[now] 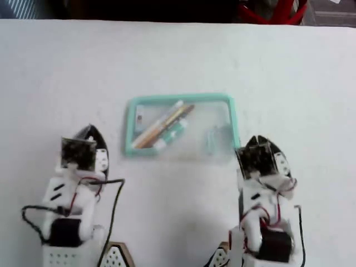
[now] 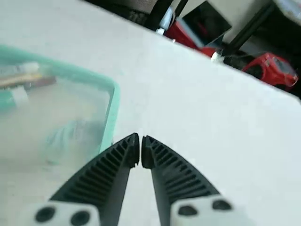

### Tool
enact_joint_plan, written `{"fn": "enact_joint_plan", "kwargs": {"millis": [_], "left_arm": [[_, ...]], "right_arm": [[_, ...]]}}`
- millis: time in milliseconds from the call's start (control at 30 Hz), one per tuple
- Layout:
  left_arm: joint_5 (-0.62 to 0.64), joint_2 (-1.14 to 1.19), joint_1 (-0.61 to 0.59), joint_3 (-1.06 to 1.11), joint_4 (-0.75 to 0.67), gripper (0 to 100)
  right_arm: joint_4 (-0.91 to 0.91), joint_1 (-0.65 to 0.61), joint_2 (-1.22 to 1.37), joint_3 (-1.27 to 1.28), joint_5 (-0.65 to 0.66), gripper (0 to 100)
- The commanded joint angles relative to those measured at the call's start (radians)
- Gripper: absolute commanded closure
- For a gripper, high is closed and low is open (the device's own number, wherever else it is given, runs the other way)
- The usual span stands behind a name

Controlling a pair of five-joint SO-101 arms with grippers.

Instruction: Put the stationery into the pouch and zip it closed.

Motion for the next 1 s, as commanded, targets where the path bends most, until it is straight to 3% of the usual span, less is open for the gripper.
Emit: {"fn": "enact_joint_plan", "kwargs": {"millis": [0,367,433,633,767,967], "left_arm": [[0.002,0.001,-0.001,0.083,-0.057,97],[-0.002,0.001,0.061,0.086,0.350,97],[-0.003,0.001,0.067,0.086,0.382,97],[-0.003,0.001,0.058,0.086,0.425,98],[0.002,0.001,0.062,0.086,0.519,98],[0.040,0.001,0.058,0.086,0.517,98]], "right_arm": [[-0.166,0.007,-0.004,0.290,-0.011,97.4],[0.038,-0.021,0.004,0.295,-0.012,97.8],[0.036,-0.019,0.004,0.295,-0.029,97.8],[0.008,-0.018,0.004,0.293,-0.361,97.9],[0.097,-0.019,0.004,0.293,-0.385,97.8],[0.228,-0.025,0.004,0.293,-0.385,97.5]]}}
